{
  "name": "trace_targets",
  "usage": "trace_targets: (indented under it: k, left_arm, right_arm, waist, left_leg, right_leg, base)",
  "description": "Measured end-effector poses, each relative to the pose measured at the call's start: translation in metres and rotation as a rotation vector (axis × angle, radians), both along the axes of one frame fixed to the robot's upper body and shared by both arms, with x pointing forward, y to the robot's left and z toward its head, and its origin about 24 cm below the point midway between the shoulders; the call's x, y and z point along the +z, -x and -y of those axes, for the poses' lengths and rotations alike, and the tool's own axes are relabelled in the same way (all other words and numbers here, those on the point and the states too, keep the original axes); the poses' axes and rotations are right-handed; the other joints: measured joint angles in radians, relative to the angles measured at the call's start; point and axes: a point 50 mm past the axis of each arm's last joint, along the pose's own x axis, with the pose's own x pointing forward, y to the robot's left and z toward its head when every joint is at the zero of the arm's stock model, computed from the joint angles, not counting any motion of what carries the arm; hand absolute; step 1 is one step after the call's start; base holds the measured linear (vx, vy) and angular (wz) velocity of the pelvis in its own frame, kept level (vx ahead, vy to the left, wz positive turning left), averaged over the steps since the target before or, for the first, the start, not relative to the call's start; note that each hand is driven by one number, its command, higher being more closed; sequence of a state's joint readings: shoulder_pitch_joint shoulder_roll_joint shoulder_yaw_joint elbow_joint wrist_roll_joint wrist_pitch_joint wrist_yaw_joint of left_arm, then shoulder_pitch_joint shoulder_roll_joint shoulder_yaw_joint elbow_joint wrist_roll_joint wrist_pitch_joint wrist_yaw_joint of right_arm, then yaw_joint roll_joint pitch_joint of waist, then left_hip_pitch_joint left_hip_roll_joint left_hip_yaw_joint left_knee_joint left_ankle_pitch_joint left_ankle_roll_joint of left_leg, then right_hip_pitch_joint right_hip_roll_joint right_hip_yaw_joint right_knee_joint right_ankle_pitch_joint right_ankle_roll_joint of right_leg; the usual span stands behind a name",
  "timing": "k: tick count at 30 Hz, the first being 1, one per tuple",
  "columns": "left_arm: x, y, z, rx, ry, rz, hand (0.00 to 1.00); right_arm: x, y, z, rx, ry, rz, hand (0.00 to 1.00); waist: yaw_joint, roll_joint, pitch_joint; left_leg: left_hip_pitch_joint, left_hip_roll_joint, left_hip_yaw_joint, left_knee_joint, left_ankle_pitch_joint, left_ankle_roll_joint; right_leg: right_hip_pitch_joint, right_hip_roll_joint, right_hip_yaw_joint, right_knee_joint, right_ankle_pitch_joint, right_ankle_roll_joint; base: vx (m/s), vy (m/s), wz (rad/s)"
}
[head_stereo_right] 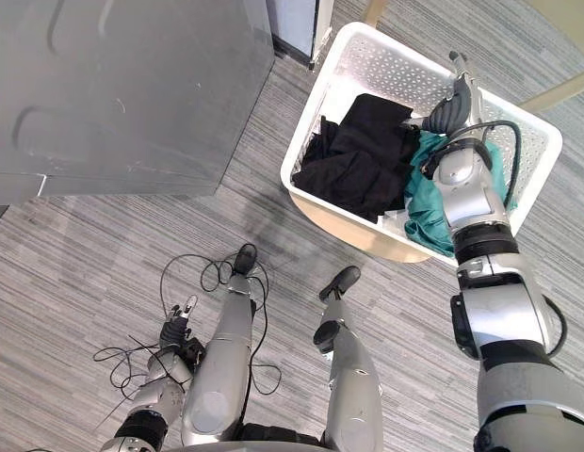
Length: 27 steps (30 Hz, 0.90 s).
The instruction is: Pick up the laundry basket with both hands and put the clothes into the washing machine.
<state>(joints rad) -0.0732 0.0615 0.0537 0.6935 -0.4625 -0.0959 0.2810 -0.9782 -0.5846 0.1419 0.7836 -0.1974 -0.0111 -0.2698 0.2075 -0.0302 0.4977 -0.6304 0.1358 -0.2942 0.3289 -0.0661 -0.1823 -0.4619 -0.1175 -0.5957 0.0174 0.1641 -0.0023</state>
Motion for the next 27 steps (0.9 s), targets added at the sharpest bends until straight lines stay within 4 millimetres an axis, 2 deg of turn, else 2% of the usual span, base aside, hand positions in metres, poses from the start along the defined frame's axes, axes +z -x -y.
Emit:
trace_targets:
  k: [6,10,12,15,18,24,27]
  left_arm:
    - [0.005,-0.002,-0.006,0.043,-0.006,0.018,0.00]
    - [0.007,-0.001,-0.014,0.088,-0.013,0.021,0.00]
    - [0.008,-0.001,-0.019,0.104,-0.018,0.028,0.00]
    - [0.010,0.001,-0.023,0.136,-0.027,0.026,0.00]
    - [0.011,0.003,-0.033,0.162,-0.058,0.017,0.00]
    - [0.016,0.001,-0.037,0.144,-0.096,0.020,0.00]
    - [0.016,0.001,-0.038,0.155,-0.104,0.014,0.00]
  right_arm:
    - [-0.019,0.012,-0.013,0.053,-0.176,0.060,0.00]
    - [-0.039,0.027,-0.005,0.016,-0.284,0.078,0.00]
    - [-0.042,0.038,0.000,-0.008,-0.320,0.121,0.00]
    - [-0.038,0.054,0.007,-0.073,-0.347,0.220,0.00]
    - [-0.026,0.066,0.003,-0.104,-0.331,0.331,0.00]
    - [-0.017,0.088,-0.008,-0.141,-0.214,0.449,0.00]
    - [-0.018,0.088,-0.023,-0.085,-0.181,0.448,0.00]
  waist:
    - [-0.003,-0.033,-0.002]
    - [-0.022,-0.068,0.001]
    - [-0.031,-0.081,0.002]
    - [-0.040,-0.100,0.004]
    - [-0.068,-0.126,0.005]
    - [-0.082,-0.141,0.006]
    - [-0.083,-0.146,0.006]
  left_leg:
    - [0.006,0.009,0.005,0.003,0.000,0.000]
    - [0.011,0.008,0.009,0.004,0.000,0.000]
    - [0.011,0.007,0.013,0.007,0.000,0.000]
    - [0.015,0.007,0.024,0.011,0.000,0.000]
    - [0.013,0.007,0.033,0.019,-0.001,0.000]
    - [0.013,0.005,0.037,0.021,-0.001,0.000]
    - [0.016,0.005,0.041,0.021,-0.001,0.000]
  right_leg:
    - [0.001,0.010,0.020,-0.002,0.002,-0.003]
    - [0.004,0.009,0.037,-0.002,0.008,-0.002]
    - [0.004,0.009,0.048,-0.005,0.012,0.000]
    - [0.004,0.009,0.065,-0.009,0.020,0.003]
    - [0.006,0.013,0.078,-0.024,0.035,0.003]
    - [0.007,0.012,0.091,-0.025,0.041,0.009]
    - [0.007,0.012,0.099,-0.025,0.042,0.011]
  base:
    - [-0.04,0.042,-0.06]
    - [-0.04,0.070,-0.04]
    - [-0.05,0.076,-0.05]
    - [-0.05,0.068,-0.10]
    - [-0.07,0.075,-0.11]
    - [-0.06,0.063,-0.02]
    - [-0.04,0.057,-0.04]
